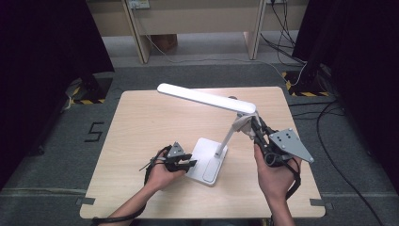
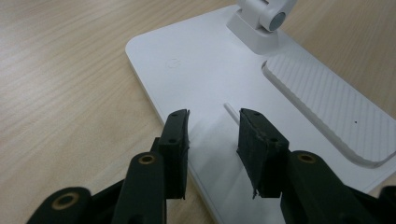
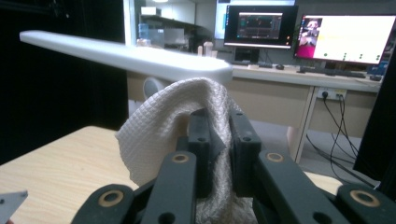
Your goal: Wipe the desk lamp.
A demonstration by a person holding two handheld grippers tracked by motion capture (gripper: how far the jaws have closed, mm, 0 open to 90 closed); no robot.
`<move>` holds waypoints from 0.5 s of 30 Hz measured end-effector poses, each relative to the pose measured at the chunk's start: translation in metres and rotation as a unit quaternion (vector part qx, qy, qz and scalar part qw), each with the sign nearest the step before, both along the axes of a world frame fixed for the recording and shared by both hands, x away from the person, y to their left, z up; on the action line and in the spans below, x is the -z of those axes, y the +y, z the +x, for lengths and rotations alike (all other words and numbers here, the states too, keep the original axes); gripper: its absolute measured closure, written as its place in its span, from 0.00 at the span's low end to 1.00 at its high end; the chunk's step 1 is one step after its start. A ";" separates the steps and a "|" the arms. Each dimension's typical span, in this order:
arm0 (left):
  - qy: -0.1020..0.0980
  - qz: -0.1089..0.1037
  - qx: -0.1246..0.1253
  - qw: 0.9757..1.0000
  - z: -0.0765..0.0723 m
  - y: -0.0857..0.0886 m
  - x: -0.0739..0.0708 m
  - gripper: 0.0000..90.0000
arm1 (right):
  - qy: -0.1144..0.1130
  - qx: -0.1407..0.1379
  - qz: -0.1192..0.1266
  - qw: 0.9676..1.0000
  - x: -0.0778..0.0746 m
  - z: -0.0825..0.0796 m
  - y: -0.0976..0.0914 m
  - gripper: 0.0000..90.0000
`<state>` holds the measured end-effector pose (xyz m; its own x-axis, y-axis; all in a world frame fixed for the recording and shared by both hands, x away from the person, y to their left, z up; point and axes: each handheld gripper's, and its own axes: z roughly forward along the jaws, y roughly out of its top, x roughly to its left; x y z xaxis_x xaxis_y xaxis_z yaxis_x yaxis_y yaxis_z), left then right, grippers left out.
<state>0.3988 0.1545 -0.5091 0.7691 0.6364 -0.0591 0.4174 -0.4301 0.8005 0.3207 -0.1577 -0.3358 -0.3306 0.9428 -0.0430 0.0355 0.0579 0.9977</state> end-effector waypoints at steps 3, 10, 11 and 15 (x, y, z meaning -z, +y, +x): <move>-0.001 0.000 0.000 1.000 0.000 0.000 0.000 0.70 | 0.000 -0.001 -0.005 1.000 0.002 0.001 0.002 0.91; -0.002 -0.002 -0.001 1.000 0.000 0.000 0.001 0.70 | 0.014 -0.001 -0.010 1.000 0.010 0.004 0.007 0.91; -0.002 -0.001 -0.001 1.000 0.000 0.000 0.000 0.70 | 0.016 -0.001 -0.011 1.000 0.011 0.004 0.007 0.91; -0.002 -0.002 -0.002 1.000 0.000 0.000 0.001 0.70 | 0.024 0.001 -0.022 0.999 0.014 0.004 0.008 0.91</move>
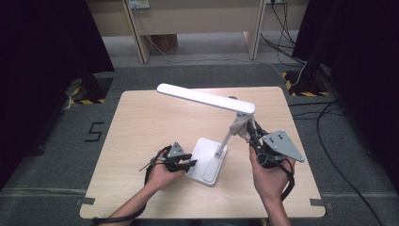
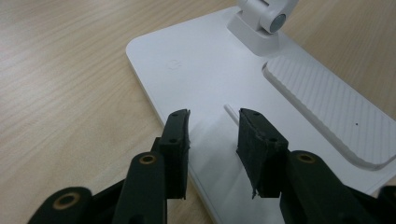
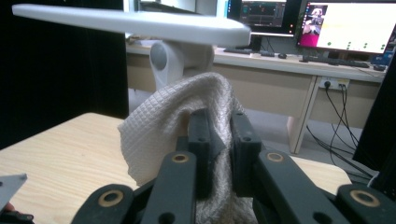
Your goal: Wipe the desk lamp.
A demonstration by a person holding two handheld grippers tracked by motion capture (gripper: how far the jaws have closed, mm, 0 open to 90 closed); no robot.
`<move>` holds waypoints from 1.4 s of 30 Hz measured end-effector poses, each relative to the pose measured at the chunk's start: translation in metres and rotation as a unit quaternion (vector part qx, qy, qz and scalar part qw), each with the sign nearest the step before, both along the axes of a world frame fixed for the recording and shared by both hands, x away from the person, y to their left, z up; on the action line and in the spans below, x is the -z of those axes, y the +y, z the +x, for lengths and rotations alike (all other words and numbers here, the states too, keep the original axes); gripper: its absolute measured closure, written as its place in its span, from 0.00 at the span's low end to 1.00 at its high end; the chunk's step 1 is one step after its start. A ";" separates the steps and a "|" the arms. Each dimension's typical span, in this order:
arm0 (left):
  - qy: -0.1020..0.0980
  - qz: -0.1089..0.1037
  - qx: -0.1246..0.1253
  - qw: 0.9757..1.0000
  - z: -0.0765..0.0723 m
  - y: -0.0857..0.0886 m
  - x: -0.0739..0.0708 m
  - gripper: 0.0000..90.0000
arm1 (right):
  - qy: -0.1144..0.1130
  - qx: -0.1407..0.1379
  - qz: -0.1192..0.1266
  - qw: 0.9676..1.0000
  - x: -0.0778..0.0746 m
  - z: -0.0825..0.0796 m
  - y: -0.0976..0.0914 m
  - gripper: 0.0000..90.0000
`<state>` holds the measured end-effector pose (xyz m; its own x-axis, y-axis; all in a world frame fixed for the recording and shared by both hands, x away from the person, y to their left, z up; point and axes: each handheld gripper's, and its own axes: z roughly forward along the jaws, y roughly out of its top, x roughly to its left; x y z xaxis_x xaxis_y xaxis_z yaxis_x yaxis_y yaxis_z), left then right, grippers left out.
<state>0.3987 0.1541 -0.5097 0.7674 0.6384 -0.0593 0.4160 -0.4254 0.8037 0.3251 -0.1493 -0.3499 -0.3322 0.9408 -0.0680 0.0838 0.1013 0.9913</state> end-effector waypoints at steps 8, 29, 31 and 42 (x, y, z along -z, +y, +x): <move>-0.001 -0.001 -0.001 1.000 0.000 0.000 0.000 0.70 | 0.019 -0.002 -0.005 1.000 0.012 0.002 0.004 0.91; 0.000 -0.001 -0.001 1.000 0.000 0.000 0.000 0.70 | 0.048 -0.005 -0.007 0.999 0.029 0.007 0.010 0.91; -0.001 0.000 0.000 1.000 0.000 0.000 0.000 0.70 | 0.050 -0.005 -0.008 0.999 0.030 0.007 0.010 0.91; -0.001 0.000 -0.001 1.000 -0.001 0.000 0.000 0.71 | 0.062 -0.010 -0.010 0.998 0.039 0.008 0.011 0.91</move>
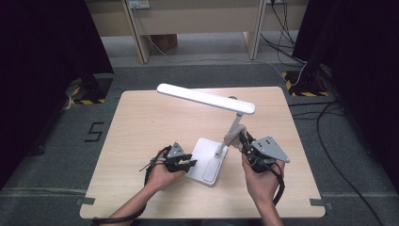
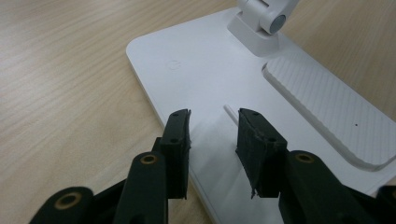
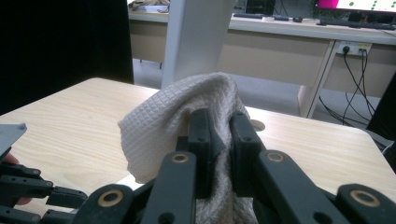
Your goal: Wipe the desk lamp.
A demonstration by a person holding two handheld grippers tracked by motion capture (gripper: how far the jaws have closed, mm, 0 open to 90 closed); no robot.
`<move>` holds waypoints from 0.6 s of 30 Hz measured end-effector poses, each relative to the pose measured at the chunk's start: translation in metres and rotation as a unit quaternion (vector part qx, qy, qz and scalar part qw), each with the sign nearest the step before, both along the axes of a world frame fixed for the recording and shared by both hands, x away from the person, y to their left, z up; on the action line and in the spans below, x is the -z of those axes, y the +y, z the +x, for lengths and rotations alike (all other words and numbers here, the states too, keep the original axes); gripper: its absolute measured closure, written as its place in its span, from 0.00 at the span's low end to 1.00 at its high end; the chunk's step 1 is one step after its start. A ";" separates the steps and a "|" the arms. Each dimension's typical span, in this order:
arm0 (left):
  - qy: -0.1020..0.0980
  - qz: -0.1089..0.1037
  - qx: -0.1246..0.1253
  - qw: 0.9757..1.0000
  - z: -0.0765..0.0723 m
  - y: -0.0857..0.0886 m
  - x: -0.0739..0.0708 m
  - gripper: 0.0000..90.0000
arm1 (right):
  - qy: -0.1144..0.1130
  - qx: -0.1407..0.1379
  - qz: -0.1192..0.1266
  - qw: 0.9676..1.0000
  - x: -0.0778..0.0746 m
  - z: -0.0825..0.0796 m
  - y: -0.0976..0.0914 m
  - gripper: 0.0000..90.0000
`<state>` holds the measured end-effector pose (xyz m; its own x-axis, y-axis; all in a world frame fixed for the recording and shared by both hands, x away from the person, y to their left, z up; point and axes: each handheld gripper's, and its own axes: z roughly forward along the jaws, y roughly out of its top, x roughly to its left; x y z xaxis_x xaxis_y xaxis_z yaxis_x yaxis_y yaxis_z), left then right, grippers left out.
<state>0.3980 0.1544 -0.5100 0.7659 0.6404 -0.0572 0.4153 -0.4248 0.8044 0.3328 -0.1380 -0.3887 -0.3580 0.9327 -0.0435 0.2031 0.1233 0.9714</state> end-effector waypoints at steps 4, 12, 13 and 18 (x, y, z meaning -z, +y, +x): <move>0.000 -0.001 0.000 1.000 0.000 0.000 0.000 0.71 | 0.004 0.000 0.000 1.000 0.002 0.001 0.000 0.91; 0.000 -0.001 -0.001 1.000 0.000 0.000 0.000 0.71 | 0.013 -0.003 0.000 1.000 0.007 0.003 0.001 0.91; 0.000 -0.001 -0.001 1.000 0.000 0.000 0.000 0.71 | 0.015 -0.004 -0.004 1.000 0.007 0.002 0.001 0.91; 0.000 -0.002 -0.001 1.000 0.000 0.000 0.000 0.71 | 0.015 -0.004 -0.001 1.000 0.009 0.003 0.002 0.91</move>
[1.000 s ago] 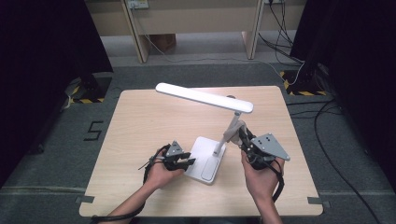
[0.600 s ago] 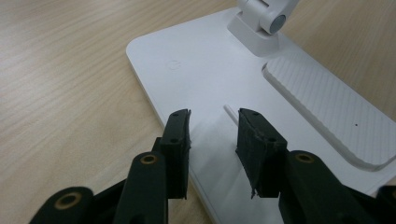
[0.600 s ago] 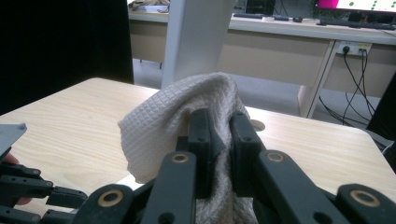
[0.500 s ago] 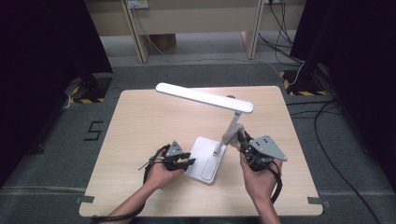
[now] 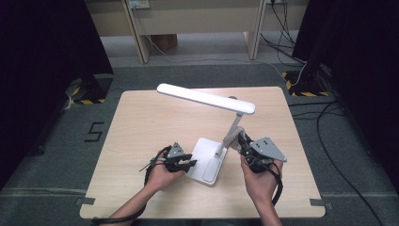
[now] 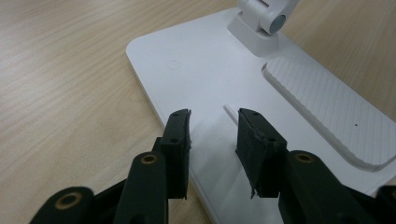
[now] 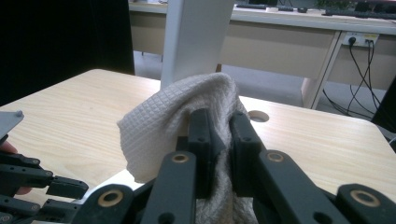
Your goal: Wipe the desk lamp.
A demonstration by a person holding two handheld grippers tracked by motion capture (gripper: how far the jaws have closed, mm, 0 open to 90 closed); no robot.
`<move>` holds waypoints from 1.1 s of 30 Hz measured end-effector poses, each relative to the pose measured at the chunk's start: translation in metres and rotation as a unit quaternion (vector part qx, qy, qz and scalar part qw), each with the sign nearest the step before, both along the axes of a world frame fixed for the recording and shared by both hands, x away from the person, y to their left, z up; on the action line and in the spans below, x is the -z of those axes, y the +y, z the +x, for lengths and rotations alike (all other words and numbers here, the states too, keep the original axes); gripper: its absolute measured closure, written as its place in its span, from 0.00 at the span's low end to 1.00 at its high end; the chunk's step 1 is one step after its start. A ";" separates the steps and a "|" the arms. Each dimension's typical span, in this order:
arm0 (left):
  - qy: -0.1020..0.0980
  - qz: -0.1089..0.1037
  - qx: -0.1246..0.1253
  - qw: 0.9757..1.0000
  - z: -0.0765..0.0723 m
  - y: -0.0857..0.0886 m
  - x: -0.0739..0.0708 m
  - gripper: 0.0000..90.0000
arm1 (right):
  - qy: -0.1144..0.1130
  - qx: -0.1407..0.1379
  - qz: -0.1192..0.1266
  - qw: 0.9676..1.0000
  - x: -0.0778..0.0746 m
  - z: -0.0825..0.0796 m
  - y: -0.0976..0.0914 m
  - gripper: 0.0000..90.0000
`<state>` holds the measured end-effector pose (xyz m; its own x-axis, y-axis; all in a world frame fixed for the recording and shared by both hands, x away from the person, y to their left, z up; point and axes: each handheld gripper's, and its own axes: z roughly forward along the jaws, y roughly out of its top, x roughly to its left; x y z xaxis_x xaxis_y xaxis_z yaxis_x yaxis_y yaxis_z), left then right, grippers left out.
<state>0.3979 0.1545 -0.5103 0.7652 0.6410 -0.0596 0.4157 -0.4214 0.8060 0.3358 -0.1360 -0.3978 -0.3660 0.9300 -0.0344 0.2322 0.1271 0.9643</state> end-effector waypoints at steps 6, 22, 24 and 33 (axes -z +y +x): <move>-0.001 -0.001 -0.001 1.000 0.000 0.000 0.000 0.71 | 0.004 0.000 -0.004 1.000 0.003 0.001 0.001 0.91; -0.001 0.000 -0.002 1.000 -0.001 0.000 0.000 0.71 | 0.021 -0.002 -0.016 1.000 0.016 0.003 0.004 0.91; -0.001 0.000 -0.002 1.000 -0.001 0.000 0.000 0.71 | 0.025 -0.003 -0.014 1.000 0.018 0.004 0.005 0.91; -0.002 -0.004 -0.004 1.000 -0.001 -0.002 0.001 0.71 | 0.030 -0.002 -0.012 0.999 0.022 0.006 0.007 0.91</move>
<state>0.3967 0.1529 -0.5111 0.7602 0.6467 -0.0617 0.4156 -0.4111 0.8113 0.3421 -0.1295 -0.4198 -0.3718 0.9277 -0.0351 0.2892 0.1517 0.9452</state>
